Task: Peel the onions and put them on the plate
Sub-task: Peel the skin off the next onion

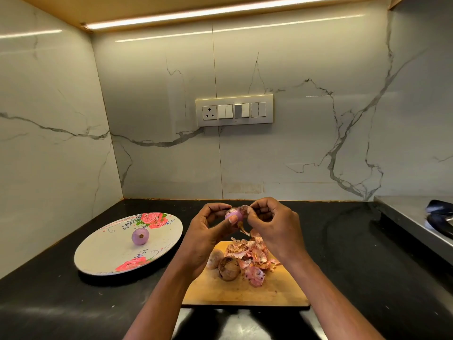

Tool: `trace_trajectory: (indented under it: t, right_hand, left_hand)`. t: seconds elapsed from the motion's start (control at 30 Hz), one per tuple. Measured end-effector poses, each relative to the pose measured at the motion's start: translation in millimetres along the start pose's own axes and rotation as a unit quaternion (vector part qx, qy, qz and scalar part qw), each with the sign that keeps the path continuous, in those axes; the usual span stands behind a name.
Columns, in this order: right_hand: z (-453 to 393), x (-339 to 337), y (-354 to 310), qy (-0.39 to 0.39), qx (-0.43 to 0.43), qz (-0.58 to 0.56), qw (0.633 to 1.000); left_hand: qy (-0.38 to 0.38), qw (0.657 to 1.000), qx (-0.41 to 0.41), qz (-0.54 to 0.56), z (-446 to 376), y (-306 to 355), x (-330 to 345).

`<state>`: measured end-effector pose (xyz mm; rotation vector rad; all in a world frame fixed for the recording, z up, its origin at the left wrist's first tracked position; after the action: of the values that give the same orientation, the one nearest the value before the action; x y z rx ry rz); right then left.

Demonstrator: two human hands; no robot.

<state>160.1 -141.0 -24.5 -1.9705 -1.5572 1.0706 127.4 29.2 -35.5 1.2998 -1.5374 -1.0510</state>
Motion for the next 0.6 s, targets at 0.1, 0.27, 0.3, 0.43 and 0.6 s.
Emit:
trace_trajectory:
  t: [0.1,0.27,0.3,0.43,0.6]
  right_hand:
    - [-1,-3,3,0.010,0.015,-0.010,1.000]
    - [-2,-2,11,0.019,0.044,-0.022,0.999]
    - [-2,-2,13,0.022,0.053,-0.026,0.998]
    - [-3,-4,18,0.028,0.069,-0.034,0.997]
    - [-3,-3,16,0.000,0.077,-0.069,0.995]
  left_hand:
    - [0.003,1.000,0.001,-0.017,0,1,0]
    - [-0.005,1.000,0.005,-0.021,0,1,1]
    - [-0.008,1.000,0.006,-0.020,0,1,1]
    - [-0.018,1.000,0.005,-0.014,0,1,3]
    - [-0.012,1.000,0.000,-0.013,-2,-1,0]
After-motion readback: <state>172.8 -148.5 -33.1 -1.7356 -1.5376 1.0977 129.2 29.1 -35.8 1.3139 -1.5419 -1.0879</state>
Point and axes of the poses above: each hand's wrist, its own z-axis away from the middle knuckle, its own x-axis out of the palm, y = z × x, the point moved 4 cm from there along -z, towards the middle knuckle, and after that the axes turned 7 degrees about -y, right-handed, at the moved point
